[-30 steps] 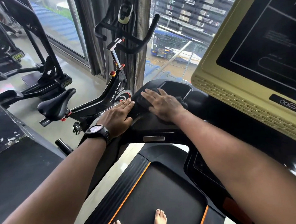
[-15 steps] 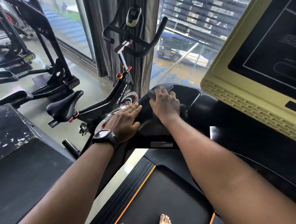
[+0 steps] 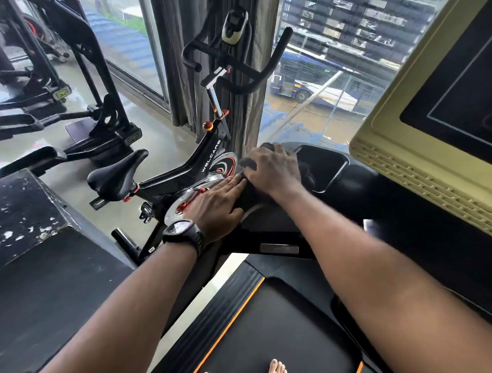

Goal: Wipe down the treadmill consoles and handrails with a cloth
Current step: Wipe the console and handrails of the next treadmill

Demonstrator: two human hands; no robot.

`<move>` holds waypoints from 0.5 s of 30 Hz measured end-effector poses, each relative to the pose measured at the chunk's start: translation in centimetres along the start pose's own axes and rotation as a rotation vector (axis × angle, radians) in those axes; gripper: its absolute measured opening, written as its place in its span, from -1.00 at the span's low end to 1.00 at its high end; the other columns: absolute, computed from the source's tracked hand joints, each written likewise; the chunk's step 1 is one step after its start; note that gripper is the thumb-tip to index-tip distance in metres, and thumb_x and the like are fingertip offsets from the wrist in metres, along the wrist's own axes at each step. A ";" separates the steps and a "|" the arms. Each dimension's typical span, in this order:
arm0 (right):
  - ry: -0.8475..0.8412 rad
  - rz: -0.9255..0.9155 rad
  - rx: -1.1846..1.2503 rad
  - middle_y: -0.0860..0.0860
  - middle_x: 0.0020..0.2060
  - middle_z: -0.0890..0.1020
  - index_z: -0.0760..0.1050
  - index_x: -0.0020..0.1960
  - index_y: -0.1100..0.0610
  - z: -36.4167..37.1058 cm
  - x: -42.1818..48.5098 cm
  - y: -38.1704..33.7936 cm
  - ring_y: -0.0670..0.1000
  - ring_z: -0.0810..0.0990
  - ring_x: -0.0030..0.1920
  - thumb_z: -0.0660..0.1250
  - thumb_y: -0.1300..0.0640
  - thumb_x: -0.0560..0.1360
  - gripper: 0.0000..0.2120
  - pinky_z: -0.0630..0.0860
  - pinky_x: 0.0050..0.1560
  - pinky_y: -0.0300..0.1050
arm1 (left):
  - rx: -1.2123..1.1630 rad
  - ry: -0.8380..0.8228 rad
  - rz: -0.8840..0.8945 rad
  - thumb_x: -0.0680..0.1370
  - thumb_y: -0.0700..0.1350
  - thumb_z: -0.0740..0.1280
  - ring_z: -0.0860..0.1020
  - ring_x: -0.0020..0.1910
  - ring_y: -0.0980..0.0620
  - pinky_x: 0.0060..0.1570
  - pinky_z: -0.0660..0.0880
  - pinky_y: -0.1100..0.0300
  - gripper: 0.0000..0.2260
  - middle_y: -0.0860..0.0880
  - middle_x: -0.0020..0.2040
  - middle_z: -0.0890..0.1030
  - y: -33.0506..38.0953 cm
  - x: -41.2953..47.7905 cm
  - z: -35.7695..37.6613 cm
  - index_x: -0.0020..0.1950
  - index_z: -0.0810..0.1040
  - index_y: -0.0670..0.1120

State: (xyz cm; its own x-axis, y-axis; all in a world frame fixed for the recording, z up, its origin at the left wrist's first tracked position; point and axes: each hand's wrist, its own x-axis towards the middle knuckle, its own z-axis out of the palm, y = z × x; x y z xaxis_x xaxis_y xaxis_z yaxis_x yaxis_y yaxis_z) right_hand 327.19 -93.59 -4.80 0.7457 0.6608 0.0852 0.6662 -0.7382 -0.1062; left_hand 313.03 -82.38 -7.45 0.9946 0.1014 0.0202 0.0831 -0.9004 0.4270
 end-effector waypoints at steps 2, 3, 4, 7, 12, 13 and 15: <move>-0.068 0.073 0.040 0.00 0.27 0.59 0.58 0.24 -0.05 -0.9 1.5 0.9 0.16 0.43 0.35 0.22 -0.19 0.58 -0.64 0.40 0.25 0.23 | -0.012 0.008 -0.001 0.43 0.02 0.09 0.13 0.59 0.08 0.50 -0.06 0.34 -0.29 -0.03 0.61 0.19 0.1 -0.1 0.0 0.61 0.23 -0.07; -0.082 0.161 0.083 0.02 0.27 0.58 0.58 0.25 -0.03 -1.2 2.2 1.4 0.18 0.42 0.35 0.22 -0.20 0.58 -0.63 0.40 0.25 0.26 | -0.020 0.021 -0.005 0.43 0.02 0.10 0.14 0.59 0.07 0.48 -0.08 0.38 -0.30 -0.04 0.60 0.20 0.2 -0.1 0.0 0.60 0.25 -0.08; -0.086 0.267 0.135 0.04 0.28 0.55 0.57 0.27 -0.01 -1.2 2.6 1.6 0.20 0.39 0.37 0.23 -0.21 0.57 -0.60 0.41 0.25 0.29 | -0.027 0.027 -0.009 0.43 0.01 0.10 0.14 0.59 0.07 0.46 -0.11 0.41 -0.30 -0.05 0.60 0.22 0.2 -0.2 0.1 0.59 0.26 -0.08; -0.118 0.493 0.189 0.06 0.40 0.42 0.46 0.40 0.07 -0.8 2.8 1.2 0.32 0.28 0.42 0.24 -0.29 0.52 -0.40 0.45 0.24 0.35 | -0.052 0.034 -0.017 0.42 0.00 0.11 0.16 0.59 0.06 0.45 -0.11 0.41 -0.30 -0.06 0.59 0.24 0.3 -0.1 -0.1 0.59 0.28 -0.09; -0.101 0.392 0.171 0.09 0.35 0.46 0.45 0.42 0.07 -0.8 -0.3 0.1 0.30 0.41 0.30 0.26 -0.18 0.55 -0.47 0.49 0.21 0.27 | -0.088 0.032 -0.033 0.41 0.01 0.14 0.21 0.57 0.03 0.42 -0.05 0.41 -0.30 -0.08 0.57 0.29 0.6 -0.2 -0.4 0.57 0.32 -0.10; -0.103 0.340 0.131 0.09 0.31 0.49 0.48 0.40 0.07 -1.1 -1.2 -0.1 0.28 0.43 0.27 0.27 -0.14 0.55 -0.51 0.49 0.21 0.25 | -0.091 0.034 -0.034 0.41 0.01 0.15 0.22 0.57 0.04 0.40 -0.04 0.41 -0.31 -0.07 0.57 0.29 0.6 -0.3 -0.4 0.56 0.33 -0.09; -0.141 0.283 0.050 0.10 0.25 0.54 0.53 0.33 0.11 -2.2 -2.1 -0.6 0.27 0.48 0.24 0.32 -0.06 0.53 -0.57 0.51 0.20 0.21 | -0.092 0.033 -0.035 0.48 -0.01 0.21 0.21 0.57 0.06 0.40 -0.01 0.40 -0.37 -0.06 0.58 0.28 0.5 -0.3 -0.5 0.57 0.32 -0.08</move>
State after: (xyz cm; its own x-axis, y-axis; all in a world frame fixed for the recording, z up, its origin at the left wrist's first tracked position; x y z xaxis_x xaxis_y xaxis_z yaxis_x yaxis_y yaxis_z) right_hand 325.19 -94.83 -2.76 0.8907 0.4450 -0.0929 0.4285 -0.8901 -0.1552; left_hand 312.76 -82.65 -6.80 0.9885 0.1475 0.0328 0.1106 -0.8537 0.5089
